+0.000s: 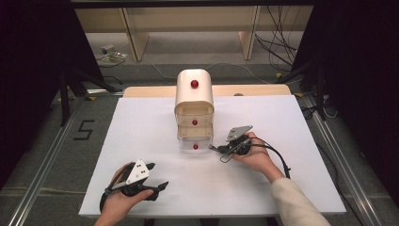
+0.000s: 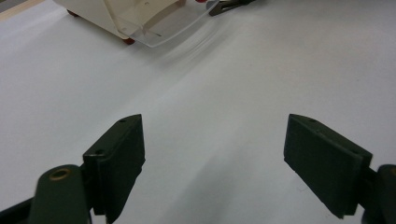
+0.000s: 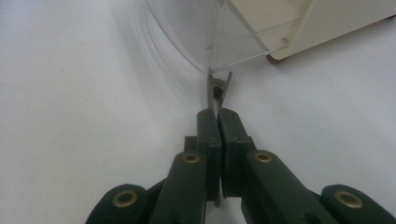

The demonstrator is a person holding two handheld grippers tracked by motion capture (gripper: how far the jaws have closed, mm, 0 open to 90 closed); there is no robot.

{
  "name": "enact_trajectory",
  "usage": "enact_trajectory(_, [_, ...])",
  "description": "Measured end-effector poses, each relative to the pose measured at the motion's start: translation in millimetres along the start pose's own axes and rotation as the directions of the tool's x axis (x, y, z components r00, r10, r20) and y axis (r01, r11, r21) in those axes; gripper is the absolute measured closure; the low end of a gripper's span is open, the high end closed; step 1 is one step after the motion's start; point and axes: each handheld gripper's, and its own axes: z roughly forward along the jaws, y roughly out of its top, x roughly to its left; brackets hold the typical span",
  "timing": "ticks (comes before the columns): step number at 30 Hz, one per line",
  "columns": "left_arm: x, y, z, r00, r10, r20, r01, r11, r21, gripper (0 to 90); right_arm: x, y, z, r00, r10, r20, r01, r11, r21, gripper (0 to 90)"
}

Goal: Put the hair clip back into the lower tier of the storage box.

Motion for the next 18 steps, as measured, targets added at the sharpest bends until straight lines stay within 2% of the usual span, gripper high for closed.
enact_trajectory(5, [0.9, -0.6, 0.6, 1.0000, -0.001, 0.002, 0.001, 1.0000, 0.002, 20.5, -1.2, 1.7, -2.5, 0.9996, 0.030, -0.003, -0.030, 0.999, -0.019, 89.8])
enact_trajectory(9, [0.7, -0.2, 0.4, 1.0000, 0.000, 0.003, 0.000, 1.0000, 0.001, 20.5, -1.9, 5.8, -2.6, 0.9997, 0.006, 0.024, -0.005, 1.000, -0.010, 89.1])
enact_trajectory(11, [0.7, -0.2, 0.2, 1.0000, -0.001, 0.001, 0.001, 1.0000, 0.000, 20.4, -1.3, 5.2, -1.4, 0.9999, 0.014, -0.001, -0.014, 1.000, 0.011, 89.3])
enact_trajectory(13, [0.8, -0.2, 0.1, 1.0000, -0.001, 0.001, 0.001, 1.0000, 0.000, 20.4, -1.1, 4.6, -1.0, 0.9998, 0.017, -0.001, -0.017, 1.000, 0.011, 89.6])
enact_trajectory(14, [0.7, -0.3, 0.2, 1.0000, -0.001, 0.002, 0.001, 1.0000, 0.000, 20.4, -1.2, 3.1, -1.1, 0.9993, 0.035, -0.012, -0.035, 0.999, 0.005, 89.6])
enact_trajectory(18, [0.4, -0.1, 0.9, 1.0000, 0.000, 0.005, 0.000, 1.0000, 0.003, 20.4, -2.4, 3.1, -0.4, 1.0000, 0.006, 0.000, -0.006, 1.000, 0.005, 87.8])
